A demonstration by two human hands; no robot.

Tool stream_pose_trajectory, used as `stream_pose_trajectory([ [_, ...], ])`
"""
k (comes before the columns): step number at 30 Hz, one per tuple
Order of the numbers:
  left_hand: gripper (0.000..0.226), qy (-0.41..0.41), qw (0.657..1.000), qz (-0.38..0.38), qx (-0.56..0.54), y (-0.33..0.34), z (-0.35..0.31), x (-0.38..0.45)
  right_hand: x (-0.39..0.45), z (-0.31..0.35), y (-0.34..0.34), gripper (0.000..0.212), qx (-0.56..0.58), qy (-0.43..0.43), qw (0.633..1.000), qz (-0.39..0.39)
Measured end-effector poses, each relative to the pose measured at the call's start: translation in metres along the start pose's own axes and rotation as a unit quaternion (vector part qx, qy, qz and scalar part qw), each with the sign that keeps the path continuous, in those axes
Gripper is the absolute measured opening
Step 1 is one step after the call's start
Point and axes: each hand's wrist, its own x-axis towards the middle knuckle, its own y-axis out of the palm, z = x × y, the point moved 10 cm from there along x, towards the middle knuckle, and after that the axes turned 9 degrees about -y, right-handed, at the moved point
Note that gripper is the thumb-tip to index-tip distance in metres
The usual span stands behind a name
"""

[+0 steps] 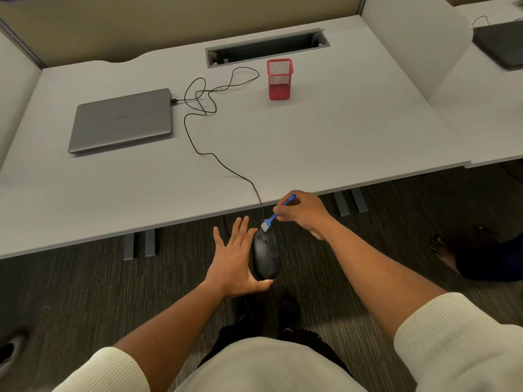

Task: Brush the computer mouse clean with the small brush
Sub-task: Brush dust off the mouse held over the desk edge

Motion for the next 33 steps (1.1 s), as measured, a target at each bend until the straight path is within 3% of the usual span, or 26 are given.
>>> stream_pose_trajectory([
  [3, 0.131, -0.002, 1.000, 0.002, 0.004, 0.000, 0.000, -0.001, -0.002, 0.000, 0.010, 0.015, -0.024, 0.002, 0.999, 0.029],
  [8, 0.131, 0.000, 1.000, -0.002, 0.001, -0.001, 0.002, -0.004, 0.001, 0.003, -0.006, 0.011, -0.083, -0.016, 0.996, -0.036],
  [14, 0.131, -0.004, 1.000, -0.013, -0.019, -0.002, 0.004, -0.005, -0.003, -0.004, 0.009, 0.018, 0.013, 0.025, 0.998, 0.059],
  [18, 0.131, -0.002, 1.000, -0.016, -0.025, -0.002, 0.005, -0.006, -0.001, -0.006, -0.007, 0.014, -0.067, 0.004, 0.998, -0.014],
  [20, 0.130, -0.004, 0.999, -0.017, -0.029, -0.002, 0.007, -0.006, 0.000, -0.003, -0.010, 0.013, -0.049, -0.010, 0.999, -0.021],
  [24, 0.130, -0.008, 0.999, -0.012, -0.041, -0.001, 0.009, -0.005, -0.006, 0.000, 0.005, 0.017, 0.052, 0.004, 0.997, 0.064],
  [28, 0.130, -0.002, 0.999, -0.012, -0.051, -0.002, 0.008, -0.004, -0.013, -0.002, 0.020, 0.015, 0.042, 0.019, 0.989, 0.140],
  [30, 0.130, 0.001, 0.999, -0.010, -0.051, -0.002, 0.007, -0.003, -0.013, -0.005, 0.019, 0.014, 0.008, 0.017, 0.991, 0.130],
  [33, 0.131, 0.001, 0.999, -0.008, -0.048, -0.001, 0.009, -0.004, -0.006, -0.005, 0.002, 0.014, -0.051, -0.009, 0.997, 0.050],
])
